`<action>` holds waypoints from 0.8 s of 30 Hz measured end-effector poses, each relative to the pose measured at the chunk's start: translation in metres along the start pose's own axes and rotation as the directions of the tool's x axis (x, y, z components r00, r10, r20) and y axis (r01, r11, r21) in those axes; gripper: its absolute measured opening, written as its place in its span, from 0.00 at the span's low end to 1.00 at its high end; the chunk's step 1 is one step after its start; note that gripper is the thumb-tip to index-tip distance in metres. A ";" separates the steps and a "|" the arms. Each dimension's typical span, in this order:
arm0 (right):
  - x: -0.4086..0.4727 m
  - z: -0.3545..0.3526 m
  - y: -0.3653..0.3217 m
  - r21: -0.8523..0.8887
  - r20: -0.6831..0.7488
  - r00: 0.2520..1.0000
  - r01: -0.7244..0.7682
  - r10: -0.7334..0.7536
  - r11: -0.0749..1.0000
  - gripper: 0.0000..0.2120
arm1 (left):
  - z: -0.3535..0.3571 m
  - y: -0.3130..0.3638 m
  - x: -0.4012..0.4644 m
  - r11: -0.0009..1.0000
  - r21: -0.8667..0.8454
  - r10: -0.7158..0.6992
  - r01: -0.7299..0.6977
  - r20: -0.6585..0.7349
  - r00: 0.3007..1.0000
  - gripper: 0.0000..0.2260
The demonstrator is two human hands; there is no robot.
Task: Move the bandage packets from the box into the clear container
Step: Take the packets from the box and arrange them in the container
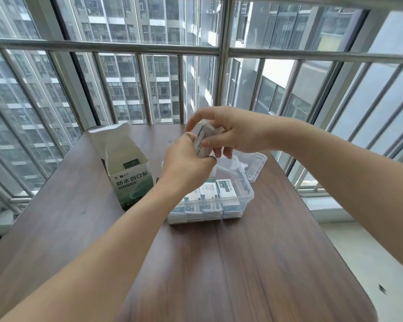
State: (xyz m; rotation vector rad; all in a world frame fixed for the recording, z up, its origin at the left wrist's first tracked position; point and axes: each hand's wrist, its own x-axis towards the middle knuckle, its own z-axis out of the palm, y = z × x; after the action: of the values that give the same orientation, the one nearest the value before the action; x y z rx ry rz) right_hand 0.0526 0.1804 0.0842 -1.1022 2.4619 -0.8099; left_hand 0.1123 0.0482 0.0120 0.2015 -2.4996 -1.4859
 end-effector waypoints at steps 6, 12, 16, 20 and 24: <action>0.003 0.003 0.004 0.037 -0.070 0.997 0.042 -0.039 0.998 0.08 | -0.003 -0.002 -0.001 1.000 0.008 -0.005 0.006 -0.055 0.998 0.18; 0.008 -0.023 0.019 0.131 0.016 0.995 -0.098 0.097 0.986 0.07 | -0.019 -0.005 -0.002 0.983 0.144 0.093 -0.114 0.144 0.985 0.28; 0.018 -0.032 0.033 -0.131 0.277 0.914 -0.271 0.297 0.954 0.09 | -0.035 -0.018 -0.006 0.823 0.425 0.273 -0.376 0.285 0.919 0.16; 0.033 -0.011 0.035 -0.383 0.380 0.852 -0.209 0.360 0.900 0.10 | -0.034 -0.036 -0.007 0.677 0.527 0.294 -0.514 0.446 0.845 0.11; 0.036 0.006 0.036 -0.480 0.393 0.834 -0.175 0.388 0.860 0.10 | -0.033 -0.043 -0.010 0.632 0.554 0.301 -0.541 0.468 0.831 0.17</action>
State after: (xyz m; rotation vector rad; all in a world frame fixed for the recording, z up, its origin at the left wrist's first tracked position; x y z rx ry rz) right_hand 0.0113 0.1700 0.0554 -0.8794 2.3227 0.1110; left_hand 0.1307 0.0020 -0.0114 -0.5654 -2.9567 -0.3950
